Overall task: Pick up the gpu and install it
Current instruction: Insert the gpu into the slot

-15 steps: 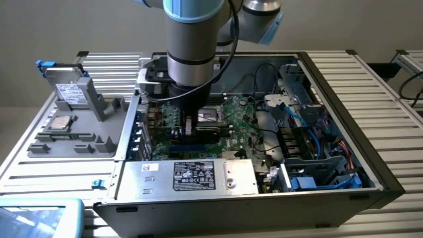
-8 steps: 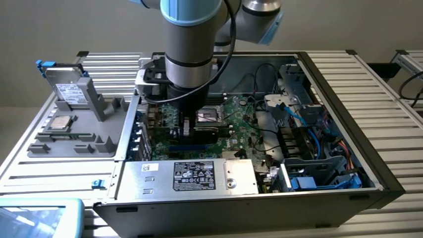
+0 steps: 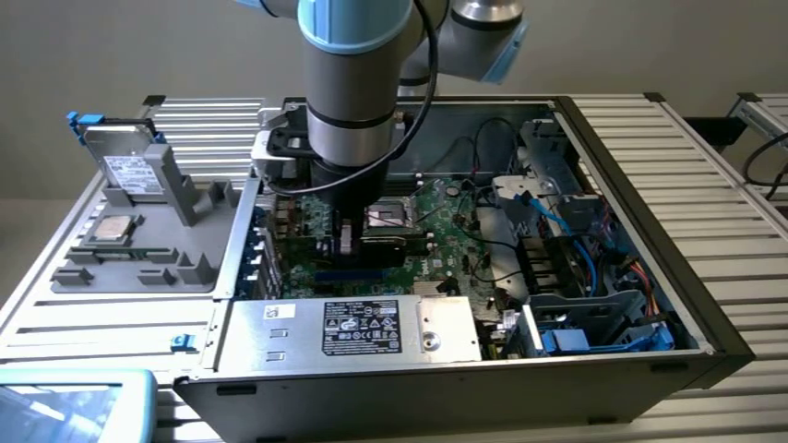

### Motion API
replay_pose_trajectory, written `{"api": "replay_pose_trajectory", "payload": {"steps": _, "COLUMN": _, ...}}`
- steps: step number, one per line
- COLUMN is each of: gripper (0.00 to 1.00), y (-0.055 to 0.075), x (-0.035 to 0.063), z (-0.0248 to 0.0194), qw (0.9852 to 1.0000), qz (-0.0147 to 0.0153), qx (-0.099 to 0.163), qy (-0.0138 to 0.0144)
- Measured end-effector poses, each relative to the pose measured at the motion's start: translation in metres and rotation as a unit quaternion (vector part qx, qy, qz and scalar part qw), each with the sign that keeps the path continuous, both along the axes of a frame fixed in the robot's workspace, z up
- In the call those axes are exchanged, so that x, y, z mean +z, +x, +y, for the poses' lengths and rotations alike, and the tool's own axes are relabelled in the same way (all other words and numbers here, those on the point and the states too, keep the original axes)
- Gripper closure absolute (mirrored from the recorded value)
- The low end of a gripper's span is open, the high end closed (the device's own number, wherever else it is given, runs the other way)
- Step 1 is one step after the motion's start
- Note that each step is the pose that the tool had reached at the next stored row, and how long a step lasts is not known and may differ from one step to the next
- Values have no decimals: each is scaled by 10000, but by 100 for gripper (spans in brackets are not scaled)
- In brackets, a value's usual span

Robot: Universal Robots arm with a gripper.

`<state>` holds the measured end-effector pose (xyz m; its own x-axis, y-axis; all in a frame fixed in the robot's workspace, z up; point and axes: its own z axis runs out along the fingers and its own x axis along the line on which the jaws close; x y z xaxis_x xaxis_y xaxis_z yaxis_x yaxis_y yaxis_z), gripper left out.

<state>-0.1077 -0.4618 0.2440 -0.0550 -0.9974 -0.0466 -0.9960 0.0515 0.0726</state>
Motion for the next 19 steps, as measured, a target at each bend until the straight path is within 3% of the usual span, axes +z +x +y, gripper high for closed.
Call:
{"api": "replay_pose_trajectory", "payload": {"steps": 8, "gripper": 70, "y": 0, "x": 0, "z": -34, "qw": 10000, "qz": 43, "qx": -23, "qy": -1}}
{"api": "replay_pose_trajectory", "payload": {"steps": 19, "gripper": 70, "y": 2, "x": 0, "z": -44, "qw": 10000, "qz": 47, "qx": -30, "qy": -21}}
